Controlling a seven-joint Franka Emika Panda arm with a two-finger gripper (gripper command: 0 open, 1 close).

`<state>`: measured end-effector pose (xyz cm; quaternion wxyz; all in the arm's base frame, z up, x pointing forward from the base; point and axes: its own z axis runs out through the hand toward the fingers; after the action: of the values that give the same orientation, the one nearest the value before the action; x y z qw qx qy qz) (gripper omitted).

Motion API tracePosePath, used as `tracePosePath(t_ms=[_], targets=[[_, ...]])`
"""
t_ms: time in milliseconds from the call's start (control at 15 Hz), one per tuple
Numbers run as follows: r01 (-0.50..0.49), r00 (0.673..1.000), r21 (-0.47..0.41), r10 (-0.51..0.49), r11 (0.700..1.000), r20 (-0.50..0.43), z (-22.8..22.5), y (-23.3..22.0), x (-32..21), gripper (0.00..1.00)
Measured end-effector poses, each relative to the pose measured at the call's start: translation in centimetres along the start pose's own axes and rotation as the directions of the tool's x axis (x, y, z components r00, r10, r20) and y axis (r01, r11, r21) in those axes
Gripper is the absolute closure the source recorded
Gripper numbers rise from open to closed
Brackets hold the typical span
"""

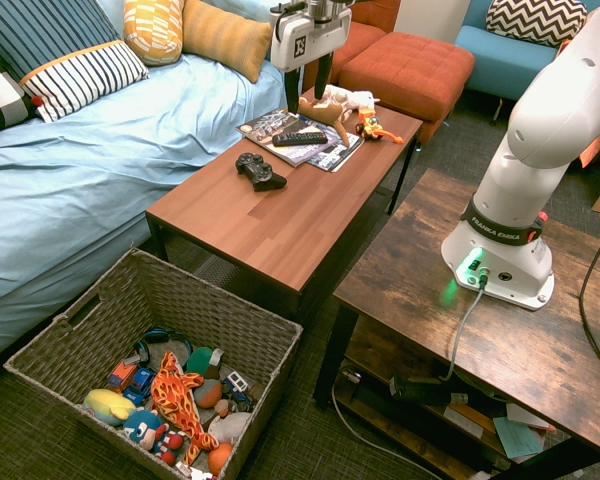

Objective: Put the gamepad in the basket

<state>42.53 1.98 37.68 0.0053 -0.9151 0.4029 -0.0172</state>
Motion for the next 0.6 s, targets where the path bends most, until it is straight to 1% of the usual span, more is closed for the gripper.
tracePosePath(t_ms=[200, 333, 467, 600], targets=[[-0.009, 1.0, 0.014, 0.01, 1.0, -0.012, 0.0, -0.5, 0.4, 0.0], [-0.053, 0.998, 0.023, 0.054, 0.998, -0.027, 0.4, -1.8, 1.7, 0.0], [-0.118, 0.992, 0.01, 0.119, 0.993, -0.03, 2.1, -3.4, 3.9, 0.0], [-0.176, 0.984, -0.011, 0.176, 0.984, -0.024, 5.3, -5.2, 6.1, 0.0]])
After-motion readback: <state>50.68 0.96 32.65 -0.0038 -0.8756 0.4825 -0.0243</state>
